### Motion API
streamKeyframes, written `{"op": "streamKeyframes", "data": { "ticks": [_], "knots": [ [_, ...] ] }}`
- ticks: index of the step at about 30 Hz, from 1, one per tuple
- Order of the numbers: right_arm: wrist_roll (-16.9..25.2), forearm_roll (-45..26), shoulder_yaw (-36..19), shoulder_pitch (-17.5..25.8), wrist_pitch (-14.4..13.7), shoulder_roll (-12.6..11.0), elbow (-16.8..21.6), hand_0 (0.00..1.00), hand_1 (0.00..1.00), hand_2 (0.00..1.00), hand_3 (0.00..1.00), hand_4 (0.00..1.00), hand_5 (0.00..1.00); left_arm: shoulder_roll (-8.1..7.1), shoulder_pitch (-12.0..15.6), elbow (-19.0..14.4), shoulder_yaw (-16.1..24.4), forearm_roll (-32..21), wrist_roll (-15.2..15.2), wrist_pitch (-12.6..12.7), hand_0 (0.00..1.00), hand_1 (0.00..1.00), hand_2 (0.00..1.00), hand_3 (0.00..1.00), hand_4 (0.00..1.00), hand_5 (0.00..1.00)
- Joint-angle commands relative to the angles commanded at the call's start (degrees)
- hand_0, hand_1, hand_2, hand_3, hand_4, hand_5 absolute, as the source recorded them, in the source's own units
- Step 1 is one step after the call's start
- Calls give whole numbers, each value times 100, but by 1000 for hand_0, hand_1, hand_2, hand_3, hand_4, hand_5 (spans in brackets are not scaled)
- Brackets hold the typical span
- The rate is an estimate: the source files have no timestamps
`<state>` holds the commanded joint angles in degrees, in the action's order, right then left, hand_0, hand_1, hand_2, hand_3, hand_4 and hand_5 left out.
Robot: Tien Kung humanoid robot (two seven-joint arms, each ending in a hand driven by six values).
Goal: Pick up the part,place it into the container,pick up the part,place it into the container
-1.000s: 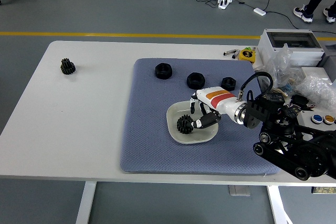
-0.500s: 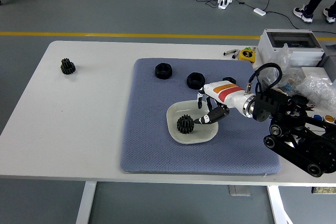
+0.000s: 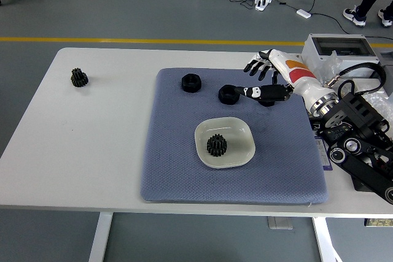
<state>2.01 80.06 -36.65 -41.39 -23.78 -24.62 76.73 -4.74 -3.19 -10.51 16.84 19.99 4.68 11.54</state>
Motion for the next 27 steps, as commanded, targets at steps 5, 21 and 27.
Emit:
{"op": "streamKeyframes", "data": {
  "ticks": [5, 21, 27],
  "knots": [
    [440, -1229, -88, 409, -62, -110, 232, 579, 683, 778, 743, 998, 476, 5, -1, 1, -7, -1, -2, 1, 758, 782, 834, 756, 764, 653],
    [1092, -4776, -748, 1587, 349, -40, 238, 775, 790, 835, 853, 998, 869, 36, 3, 4, 70, 114, 24, 6, 758, 781, 833, 753, 762, 654],
    [1450, -4790, -1085, 1975, 421, 134, 136, 815, 811, 842, 859, 998, 932, 34, 1, 6, 97, 169, 29, 4, 758, 781, 833, 750, 760, 654]
  ]
}}
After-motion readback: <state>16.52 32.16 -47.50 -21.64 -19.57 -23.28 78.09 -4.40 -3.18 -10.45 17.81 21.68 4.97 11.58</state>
